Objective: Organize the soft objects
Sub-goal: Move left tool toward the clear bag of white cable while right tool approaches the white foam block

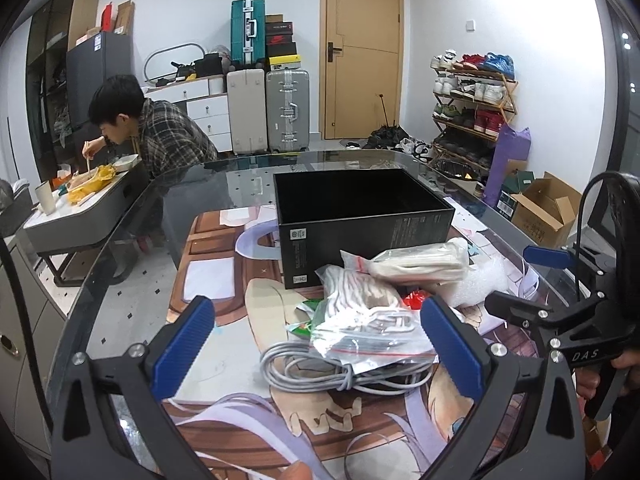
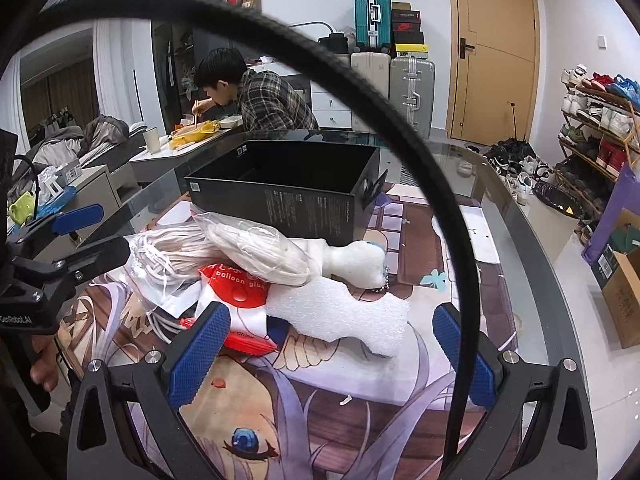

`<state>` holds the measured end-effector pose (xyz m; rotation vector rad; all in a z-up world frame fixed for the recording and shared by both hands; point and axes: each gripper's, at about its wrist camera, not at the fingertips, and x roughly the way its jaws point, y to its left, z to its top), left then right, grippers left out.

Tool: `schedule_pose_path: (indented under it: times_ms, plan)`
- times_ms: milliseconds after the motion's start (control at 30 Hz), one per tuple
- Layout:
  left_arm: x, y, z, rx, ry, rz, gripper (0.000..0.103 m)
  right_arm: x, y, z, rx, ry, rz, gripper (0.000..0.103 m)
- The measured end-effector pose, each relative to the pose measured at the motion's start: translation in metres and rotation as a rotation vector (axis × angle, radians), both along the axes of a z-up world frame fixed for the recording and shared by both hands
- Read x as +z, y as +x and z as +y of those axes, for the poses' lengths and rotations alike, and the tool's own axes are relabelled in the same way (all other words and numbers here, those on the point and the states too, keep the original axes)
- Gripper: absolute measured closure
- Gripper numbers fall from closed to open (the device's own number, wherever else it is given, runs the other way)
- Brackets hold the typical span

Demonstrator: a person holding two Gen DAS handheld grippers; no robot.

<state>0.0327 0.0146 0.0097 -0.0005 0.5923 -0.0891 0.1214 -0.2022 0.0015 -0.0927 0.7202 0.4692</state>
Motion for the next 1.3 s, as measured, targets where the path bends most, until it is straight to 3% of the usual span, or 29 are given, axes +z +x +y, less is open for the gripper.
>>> schedule_pose_path:
  times_ms: [233,567,867,1000,1300]
  plan:
    - [0.001,0.007,-0.006,-0.101,-0.011,0.045,0.000,-0.005,0.011,-0.001,0.015,-0.010,0.025,0.000]
    - [0.002,0.015,-0.014,-0.127,0.047,0.052,0.000,-0.011,0.026,0.005,-0.012,-0.040,0.092,0.000]
    - [0.005,0.018,-0.005,-0.102,0.034,0.037,0.000,0.025,0.009,-0.020,-0.118,-0.003,-0.031,0.000]
    - [0.005,0.018,-0.003,-0.088,0.037,0.043,0.000,0.036,0.010,-0.030,-0.112,-0.042,-0.016,0.000]
    - [-0.005,0.024,-0.007,-0.111,0.053,0.082,0.000,0.002,0.020,-0.005,0.012,-0.148,0.073,0.000]
